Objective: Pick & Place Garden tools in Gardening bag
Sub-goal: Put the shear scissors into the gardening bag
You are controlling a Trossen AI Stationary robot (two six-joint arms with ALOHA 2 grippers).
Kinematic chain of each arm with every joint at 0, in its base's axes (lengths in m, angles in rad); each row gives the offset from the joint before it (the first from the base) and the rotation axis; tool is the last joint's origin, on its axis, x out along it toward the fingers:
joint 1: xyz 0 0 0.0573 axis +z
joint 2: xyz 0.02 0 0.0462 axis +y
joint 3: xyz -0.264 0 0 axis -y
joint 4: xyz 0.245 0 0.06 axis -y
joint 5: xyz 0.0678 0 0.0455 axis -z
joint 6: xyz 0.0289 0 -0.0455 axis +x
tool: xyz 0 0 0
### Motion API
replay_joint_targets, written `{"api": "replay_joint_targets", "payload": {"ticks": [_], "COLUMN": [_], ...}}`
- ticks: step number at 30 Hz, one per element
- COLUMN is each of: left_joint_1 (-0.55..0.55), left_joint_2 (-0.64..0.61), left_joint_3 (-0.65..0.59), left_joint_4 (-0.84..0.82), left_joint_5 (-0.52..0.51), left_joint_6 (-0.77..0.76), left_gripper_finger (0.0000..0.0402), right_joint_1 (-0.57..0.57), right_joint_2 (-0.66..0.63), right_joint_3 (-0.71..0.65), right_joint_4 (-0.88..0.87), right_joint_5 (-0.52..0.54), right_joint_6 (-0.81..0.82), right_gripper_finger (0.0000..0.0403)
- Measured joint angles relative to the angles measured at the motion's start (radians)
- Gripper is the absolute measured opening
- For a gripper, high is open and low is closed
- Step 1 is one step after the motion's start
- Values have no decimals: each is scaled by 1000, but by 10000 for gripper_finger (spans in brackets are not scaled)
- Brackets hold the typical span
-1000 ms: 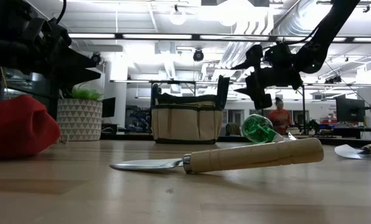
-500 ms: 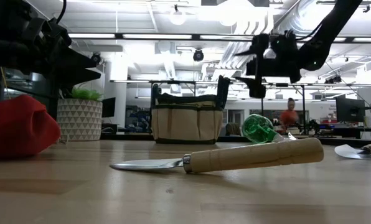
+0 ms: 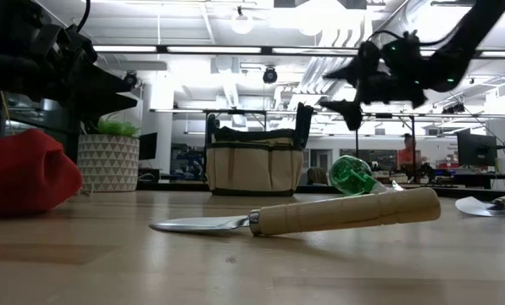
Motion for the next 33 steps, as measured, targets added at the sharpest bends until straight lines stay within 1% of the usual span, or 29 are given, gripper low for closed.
{"api": "replay_joint_targets", "payload": {"ticks": [3, 6, 10, 13, 16, 22, 27, 33], "left_joint_1": [0, 0, 0, 0, 0, 0, 0, 0], "left_joint_2": [0, 0, 0, 0, 0, 0, 0, 0], "left_joint_3": [0, 0, 0, 0, 0, 0, 0, 0], "left_joint_4": [0, 0, 0, 0, 0, 0, 0, 0], "left_joint_5": [0, 0, 0, 0, 0, 0, 0, 0], "left_joint_6": [0, 0, 0, 0, 0, 0, 0, 0], "left_gripper_finger": [193, 193, 193, 193, 193, 193, 193, 193], "right_joint_1": [26, 47, 76, 106, 131, 169, 202, 226], "right_joint_2": [-59, -100, -106, -90, -68, -10, 18, 41], "right_joint_3": [-107, -161, -157, -133, -97, -38, -12, 24], "right_joint_4": [-13, -98, -221, -232, -232, -234, -233, -232], "right_joint_5": [157, 308, 494, 601, 642, 641, 671, 748], "right_joint_6": [-212, -363, -487, -540, -572, -567, -572, -605], "right_gripper_finger": [293, 293, 293, 293, 293, 293, 293, 293]}}
